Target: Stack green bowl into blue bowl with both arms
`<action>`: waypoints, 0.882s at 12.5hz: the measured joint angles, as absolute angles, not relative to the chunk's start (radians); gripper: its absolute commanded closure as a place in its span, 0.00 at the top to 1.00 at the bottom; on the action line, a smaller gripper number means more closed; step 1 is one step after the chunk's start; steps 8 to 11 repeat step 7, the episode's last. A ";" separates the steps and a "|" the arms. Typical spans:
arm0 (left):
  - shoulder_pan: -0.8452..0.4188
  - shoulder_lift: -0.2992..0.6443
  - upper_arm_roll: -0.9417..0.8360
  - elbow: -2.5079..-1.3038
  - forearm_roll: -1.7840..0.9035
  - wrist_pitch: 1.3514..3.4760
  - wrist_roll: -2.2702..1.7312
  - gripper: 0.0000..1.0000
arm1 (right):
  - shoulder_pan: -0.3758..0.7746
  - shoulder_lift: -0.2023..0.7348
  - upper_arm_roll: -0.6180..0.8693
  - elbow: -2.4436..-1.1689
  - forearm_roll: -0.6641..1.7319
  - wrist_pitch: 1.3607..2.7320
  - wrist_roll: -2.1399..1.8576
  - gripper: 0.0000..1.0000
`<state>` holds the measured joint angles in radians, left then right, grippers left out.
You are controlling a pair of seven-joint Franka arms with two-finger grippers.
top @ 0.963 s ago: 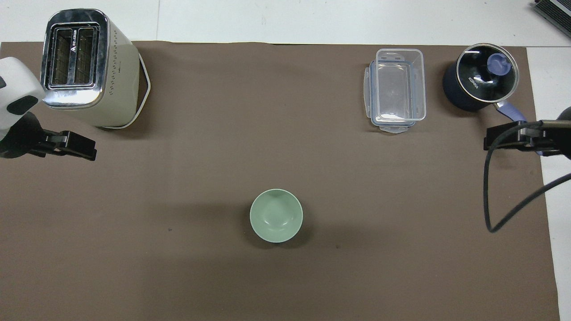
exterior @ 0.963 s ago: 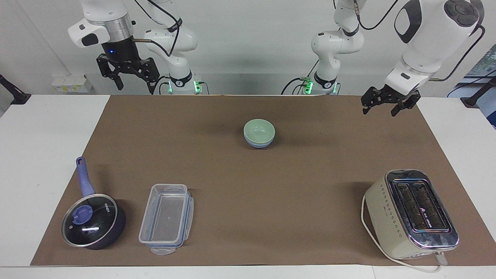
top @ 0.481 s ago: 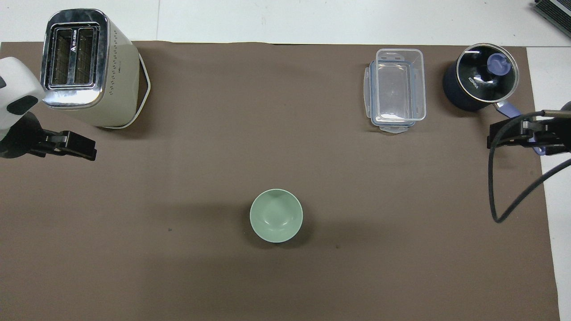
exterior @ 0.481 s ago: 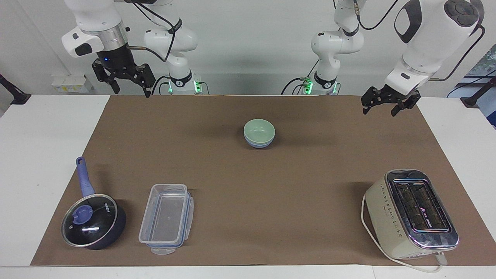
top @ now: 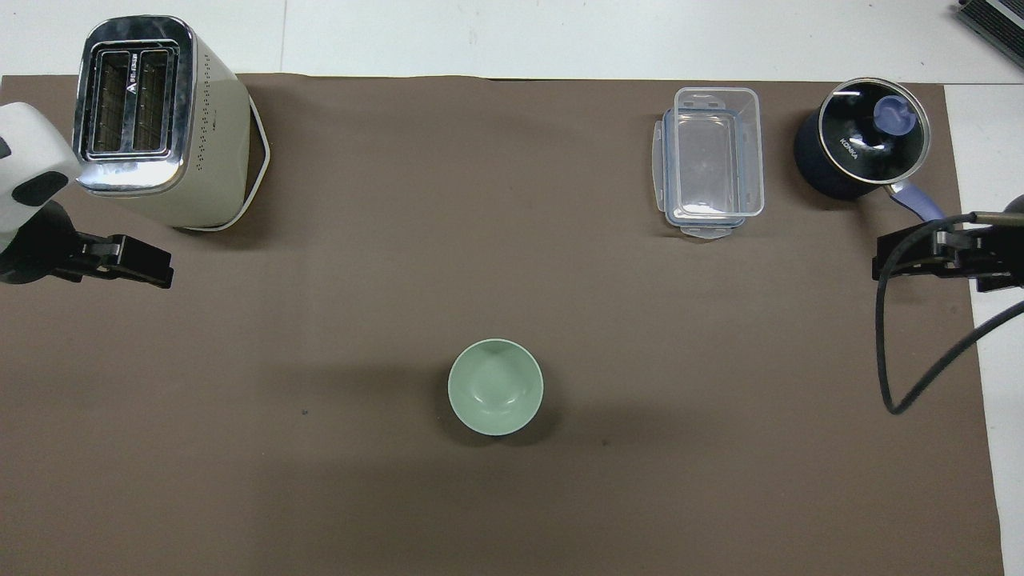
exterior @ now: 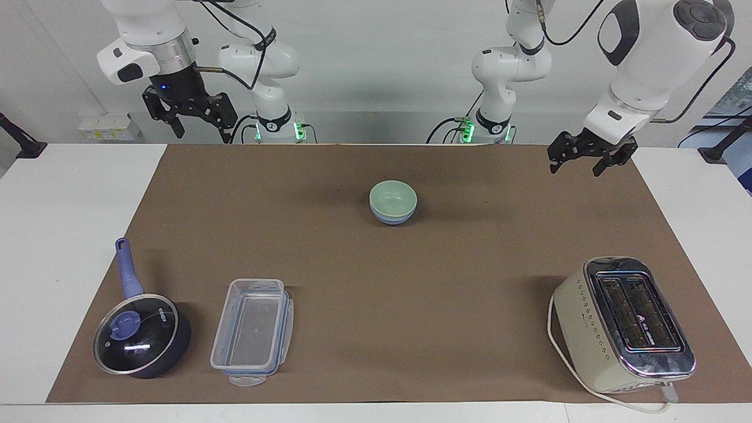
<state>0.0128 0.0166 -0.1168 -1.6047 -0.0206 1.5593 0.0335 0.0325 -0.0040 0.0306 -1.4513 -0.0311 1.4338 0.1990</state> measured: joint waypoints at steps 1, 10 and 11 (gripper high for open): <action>0.013 0.017 -0.117 -1.605 -0.021 1.559 0.033 1.00 | 0.032 -0.005 0.031 -1.453 -0.031 1.434 0.199 1.00; 0.013 0.017 -0.117 -1.605 -0.021 1.559 0.033 1.00 | 0.032 -0.009 0.031 -1.460 -0.031 1.434 0.199 1.00; 0.013 0.017 -0.117 -1.605 -0.021 1.559 0.033 1.00 | 0.032 -0.009 0.031 -1.460 -0.031 1.434 0.199 1.00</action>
